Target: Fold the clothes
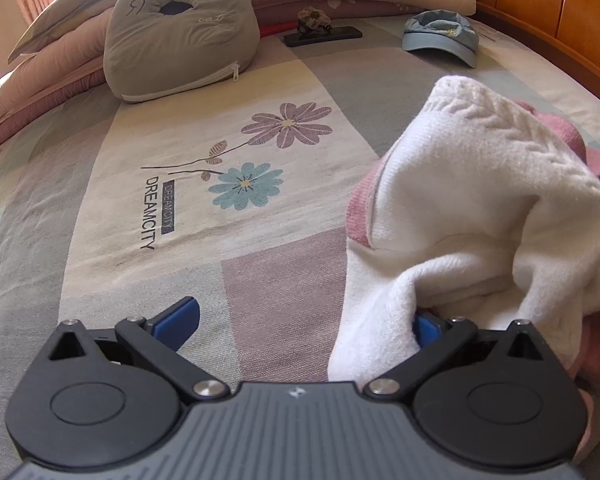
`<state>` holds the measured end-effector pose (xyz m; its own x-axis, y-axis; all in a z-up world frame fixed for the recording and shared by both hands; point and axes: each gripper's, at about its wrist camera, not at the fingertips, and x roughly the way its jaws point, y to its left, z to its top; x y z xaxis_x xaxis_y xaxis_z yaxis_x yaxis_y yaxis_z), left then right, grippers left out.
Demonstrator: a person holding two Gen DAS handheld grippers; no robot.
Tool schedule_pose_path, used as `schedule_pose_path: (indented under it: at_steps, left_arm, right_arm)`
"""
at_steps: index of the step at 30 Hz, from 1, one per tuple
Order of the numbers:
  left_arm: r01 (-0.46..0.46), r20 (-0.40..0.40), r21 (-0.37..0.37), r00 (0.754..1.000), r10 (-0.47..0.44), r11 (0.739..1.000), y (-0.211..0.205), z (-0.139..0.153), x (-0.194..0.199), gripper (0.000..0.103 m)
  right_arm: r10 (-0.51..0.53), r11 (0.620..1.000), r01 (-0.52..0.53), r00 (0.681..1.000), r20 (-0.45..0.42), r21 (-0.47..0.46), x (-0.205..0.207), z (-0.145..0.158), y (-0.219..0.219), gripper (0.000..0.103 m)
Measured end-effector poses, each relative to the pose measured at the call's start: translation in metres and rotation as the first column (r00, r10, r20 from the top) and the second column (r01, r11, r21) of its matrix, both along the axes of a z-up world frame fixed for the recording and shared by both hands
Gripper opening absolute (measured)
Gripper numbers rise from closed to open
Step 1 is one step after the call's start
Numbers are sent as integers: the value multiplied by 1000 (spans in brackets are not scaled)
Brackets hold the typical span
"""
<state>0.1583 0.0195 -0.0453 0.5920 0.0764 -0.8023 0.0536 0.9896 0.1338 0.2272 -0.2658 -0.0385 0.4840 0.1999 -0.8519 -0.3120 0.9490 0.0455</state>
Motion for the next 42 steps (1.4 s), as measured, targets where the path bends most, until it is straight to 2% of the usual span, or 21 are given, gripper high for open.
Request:
schedule_pose_path:
  at_steps: [3, 7, 10, 13, 17, 20, 24, 26, 33, 36, 40, 42]
  left_arm:
    - [-29, 16, 43, 999, 29, 999, 12, 1, 4, 103]
    - [-94, 60, 178, 995, 84, 980, 32, 3, 12, 103]
    - [-138, 56, 210, 990, 129, 968, 51, 4, 17, 102]
    - [-126, 45, 175, 992, 120, 977, 57, 7, 14, 102]
    - [-62, 50, 140, 997, 56, 988, 45, 11, 8, 102]
    - [-14, 56, 106, 998, 9, 994, 34, 16, 6, 102]
    - [52, 60, 103, 997, -58, 993, 18, 18, 5, 102]
    - [81, 52, 104, 995, -87, 991, 12, 16, 6, 102]
    - [119, 5, 123, 993, -121, 985, 1, 1, 12, 102]
    - [127, 3, 122, 992, -129, 984, -2, -1, 12, 102]
    - [135, 8, 114, 991, -137, 984, -4, 0, 11, 102]
    - [139, 11, 110, 990, -141, 984, -5, 1, 10, 102]
  right_arm:
    - [-11, 1000, 11, 1000, 6, 2, -3, 1, -1, 103]
    - [-19, 1000, 18, 1000, 16, 13, -3, 6, -1, 103]
    - [-4, 1000, 4, 1000, 18, 26, -1, 9, 1, 103]
    - [17, 999, -18, 1000, 7, 27, 5, 8, 6, 103]
    - [55, 998, -54, 998, -44, 24, 14, -4, 16, 103]
    - [63, 998, -64, 997, -42, -29, 22, -12, 22, 103]
    - [20, 999, -21, 1000, -16, -33, 38, -17, 18, 103]
    - [20, 998, -19, 1000, 4, -64, 41, -16, 19, 103]
    - [65, 993, -64, 998, 2, -103, 23, -5, 12, 103]
    - [107, 987, -100, 993, 48, -125, 10, 5, 15, 102]
    - [184, 976, -165, 974, 129, -145, 2, 20, 22, 92]
    - [244, 962, -224, 961, 129, -154, 6, 18, 29, 78]
